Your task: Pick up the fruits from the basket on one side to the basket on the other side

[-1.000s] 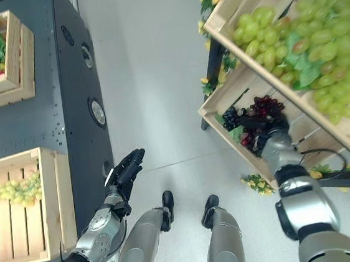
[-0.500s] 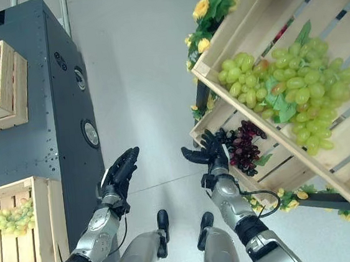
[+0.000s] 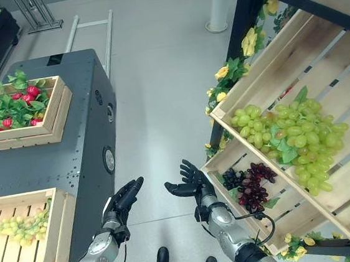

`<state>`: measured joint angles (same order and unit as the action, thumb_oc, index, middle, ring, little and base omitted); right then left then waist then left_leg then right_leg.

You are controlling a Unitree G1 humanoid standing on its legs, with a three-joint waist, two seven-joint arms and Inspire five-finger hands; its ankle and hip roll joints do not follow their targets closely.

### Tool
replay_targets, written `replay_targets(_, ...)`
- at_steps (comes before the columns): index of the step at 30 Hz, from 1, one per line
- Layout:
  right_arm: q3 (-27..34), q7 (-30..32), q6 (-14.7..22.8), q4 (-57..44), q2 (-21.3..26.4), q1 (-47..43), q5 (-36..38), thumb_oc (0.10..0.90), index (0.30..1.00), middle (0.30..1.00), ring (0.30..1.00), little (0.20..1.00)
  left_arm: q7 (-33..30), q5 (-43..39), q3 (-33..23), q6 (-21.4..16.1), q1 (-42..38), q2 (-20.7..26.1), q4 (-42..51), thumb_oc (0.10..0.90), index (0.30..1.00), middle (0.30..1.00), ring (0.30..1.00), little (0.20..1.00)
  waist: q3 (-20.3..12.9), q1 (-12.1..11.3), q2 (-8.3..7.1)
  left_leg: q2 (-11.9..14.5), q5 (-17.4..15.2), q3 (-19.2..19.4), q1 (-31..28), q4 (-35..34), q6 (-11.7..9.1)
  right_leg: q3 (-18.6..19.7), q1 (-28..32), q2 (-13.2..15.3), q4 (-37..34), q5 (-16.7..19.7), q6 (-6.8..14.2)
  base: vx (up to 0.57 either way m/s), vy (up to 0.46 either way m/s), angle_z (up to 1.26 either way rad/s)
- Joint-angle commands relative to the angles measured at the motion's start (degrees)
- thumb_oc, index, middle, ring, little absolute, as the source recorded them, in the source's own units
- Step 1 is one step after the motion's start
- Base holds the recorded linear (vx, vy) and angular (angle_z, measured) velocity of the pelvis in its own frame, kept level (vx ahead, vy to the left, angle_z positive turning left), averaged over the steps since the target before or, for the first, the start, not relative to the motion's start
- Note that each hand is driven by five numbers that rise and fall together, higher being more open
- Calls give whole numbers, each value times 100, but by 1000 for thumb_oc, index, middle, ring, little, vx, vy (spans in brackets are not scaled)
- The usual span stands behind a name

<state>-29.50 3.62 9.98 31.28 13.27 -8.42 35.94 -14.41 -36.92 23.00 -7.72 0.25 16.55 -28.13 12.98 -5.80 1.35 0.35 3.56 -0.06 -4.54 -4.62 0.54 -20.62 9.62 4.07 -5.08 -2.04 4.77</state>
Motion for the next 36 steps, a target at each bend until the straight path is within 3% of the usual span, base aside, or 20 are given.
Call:
replay_targets(1,-65,-520,262,-533,95,-192,-455,800,900,900,900,900,-21,326,-113,-487,-140,60,219,800,900,900,900,900,-182,-296,-71,129,-251,225,262,59,-320,-85,-191,258,193,-105,-227,33,-26,41)
replay_targets(2,-76,-421,286,-611,186,-174,-458,800,900,900,900,900,36,427,-170,-430,-165,99,237,800,900,900,900,900,-125,-303,-93,149,-356,526,283,227,-376,-149,-141,220,216,-190,-231,0,-16,54)
replay_targets(3,-38,-249,298,-664,239,-190,-377,800,900,900,900,900,169,496,-175,-354,-261,118,203,800,900,900,900,900,-74,-238,-145,217,-506,1006,463,817,-414,-331,-147,287,294,-205,-248,-35,-1,119)
replay_targets(4,58,-66,302,-717,322,-242,-330,800,900,900,900,900,322,522,-160,-278,-463,123,115,800,900,900,900,900,59,-118,-247,405,-911,1708,729,1822,-393,-667,-166,478,526,-248,-291,-68,33,133)
replay_targets(5,72,-23,329,-695,344,-283,-308,800,900,900,900,900,358,506,-146,-282,-533,128,77,800,900,900,900,900,97,-102,-244,412,-1012,1727,788,1961,-380,-728,-192,528,616,-260,-273,-42,193,172)
replay_targets(7,112,-14,509,-444,303,-425,-244,800,900,900,900,900,347,636,-115,-396,-681,92,-152,800,900,900,900,900,167,-74,-135,324,-843,1853,472,1062,-241,-913,-274,717,966,-266,-93,47,296,153)
replay_targets(14,182,25,643,-550,69,-235,-293,800,900,900,900,900,206,1201,-70,-411,-698,360,245,800,900,900,900,900,192,-277,26,-30,-936,1604,281,890,99,-1063,-364,1274,1699,148,149,113,232,44)
replay_targets(17,257,48,730,-508,1,-246,-155,800,900,900,900,900,362,1590,80,-427,-690,439,327,800,900,900,900,900,145,-372,115,-366,-938,1211,191,660,359,-937,-531,1713,2765,460,232,123,250,34)
replay_targets(20,265,193,756,-553,-18,-128,-87,800,900,900,900,900,471,1853,194,-520,-641,467,339,800,900,900,900,900,110,-322,192,-565,-829,831,-16,295,469,-603,-799,1784,3684,457,225,156,185,43)
replay_targets(22,246,338,726,-567,-22,-42,45,800,900,900,900,900,434,1966,286,-504,-622,492,343,800,900,900,900,900,80,-227,213,-627,-756,622,-145,82,494,-307,-1045,1646,3994,390,199,113,11,70)
replay_targets(23,209,397,724,-634,-48,72,105,800,900,900,900,900,465,1936,345,-485,-590,514,334,800,900,900,900,900,72,-73,189,-617,-763,514,-225,45,488,23,-1381,1309,3802,348,199,118,-102,81)
replay_targets(25,179,357,713,-680,-34,149,111,800,900,900,900,900,454,1962,372,-508,-563,550,349,800,900,900,900,900,91,39,170,-568,-779,493,-265,39,452,274,-1570,1023,3358,360,202,92,-151,73)
replay_targets(27,180,231,780,-600,55,148,216,800,900,900,900,900,389,1917,467,-579,-648,636,360,800,900,900,900,900,183,253,111,-507,-861,392,-178,135,389,834,-1955,487,2074,567,180,13,-224,78)
replay_targets(29,274,170,813,-370,108,-107,344,800,900,900,900,900,347,1828,558,-675,-883,609,259,800,900,900,900,900,262,402,71,-522,-966,153,-88,189,370,1364,-2133,216,1228,667,211,-24,-293,63)
replay_targets(31,363,258,877,-72,129,-367,421,800,900,900,900,900,512,1734,661,-731,-1163,523,47,800,900,900,900,900,223,520,27,-561,-1003,-198,39,229,389,1860,-2020,-39,1049,428,163,36,-329,115)
replay_targets(36,489,145,777,-30,105,-277,438,800,900,900,900,900,978,1668,595,-679,-905,441,-4,800,900,900,900,900,20,409,-77,-375,-995,-69,-24,433,223,1416,-1418,74,881,269,116,221,-272,122)
